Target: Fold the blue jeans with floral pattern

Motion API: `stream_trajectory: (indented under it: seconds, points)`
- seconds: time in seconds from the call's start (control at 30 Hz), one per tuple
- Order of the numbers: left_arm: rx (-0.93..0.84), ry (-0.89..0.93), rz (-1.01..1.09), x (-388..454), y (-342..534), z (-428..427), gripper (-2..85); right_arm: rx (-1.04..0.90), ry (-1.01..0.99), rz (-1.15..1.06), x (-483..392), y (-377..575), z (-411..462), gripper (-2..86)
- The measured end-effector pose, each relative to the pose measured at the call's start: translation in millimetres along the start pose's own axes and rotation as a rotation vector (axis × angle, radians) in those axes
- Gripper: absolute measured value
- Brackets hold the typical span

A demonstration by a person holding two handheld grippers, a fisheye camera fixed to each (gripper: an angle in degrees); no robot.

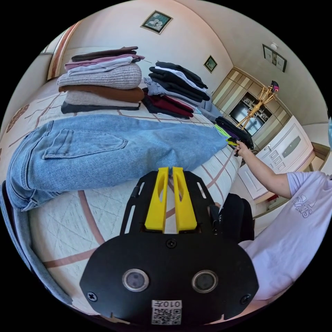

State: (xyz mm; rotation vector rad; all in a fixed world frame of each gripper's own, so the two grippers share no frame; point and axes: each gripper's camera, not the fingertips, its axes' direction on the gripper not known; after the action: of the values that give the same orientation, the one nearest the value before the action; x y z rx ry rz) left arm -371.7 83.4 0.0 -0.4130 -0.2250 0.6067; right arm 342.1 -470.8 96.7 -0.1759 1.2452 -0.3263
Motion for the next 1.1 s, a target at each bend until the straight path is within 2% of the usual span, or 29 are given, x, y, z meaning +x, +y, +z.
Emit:
stream_trajectory:
  seconds: [0.03, 0.1, 0.27, 0.43, 0.5, 0.57, 0.73, 0.8, 0.9, 0.97, 1.1]
  points:
    - [0.000, 0.022, -0.006, -3.5, -0.8, 0.2, 0.3, -0.001, -0.091, 0.000, 12.1, -1.2, -19.8, 4.6]
    - [-0.015, 0.044, -0.006, -6.8, -4.2, -0.1, 0.2, -0.010, -0.135, -0.047, 18.4, 0.9, -48.1, 4.5]
    - [-0.059, 0.096, 0.057, 1.0, -18.3, -10.3, 0.0, 0.056, -0.013, -0.071, 48.7, 36.3, -124.2, 4.6]
    - [-0.072, 0.131, 0.043, -0.3, -12.4, -9.3, 0.7, -0.211, 0.053, 0.008, 104.3, 42.2, -47.7, 5.0]
    - [-0.045, 0.143, 0.040, 1.0, -7.2, -15.0, 1.5, -0.168, 0.047, 0.028, 104.5, 52.5, -40.7, 5.1]
    - [-0.031, 0.096, 0.040, 2.7, -0.9, -22.1, 2.9, -0.112, 0.069, 0.024, 93.9, 64.1, -41.3, 5.6]
    - [-0.076, -0.200, 0.104, -5.2, -16.8, -32.7, 10.0, 0.048, 0.054, 0.072, 87.7, 91.8, -71.1, 7.7]
    - [-0.125, -0.331, 0.133, -14.3, -39.5, -28.9, 11.7, 0.138, 0.102, -0.016, 64.4, 102.2, -91.6, 8.3]
    - [-0.106, -0.431, 0.184, -28.5, -85.5, -20.7, 14.2, 0.244, 0.184, -0.339, -5.2, 117.2, -110.2, 9.8]
    - [-0.130, -0.448, 0.286, -27.6, -114.6, 0.7, 13.9, 0.295, 0.130, -0.663, -65.4, 131.2, -104.2, 11.1]
    - [-0.299, -0.434, 0.534, -22.7, -158.1, 83.6, 13.5, 0.159, 0.038, -0.926, -135.7, 131.3, -62.9, 11.6]
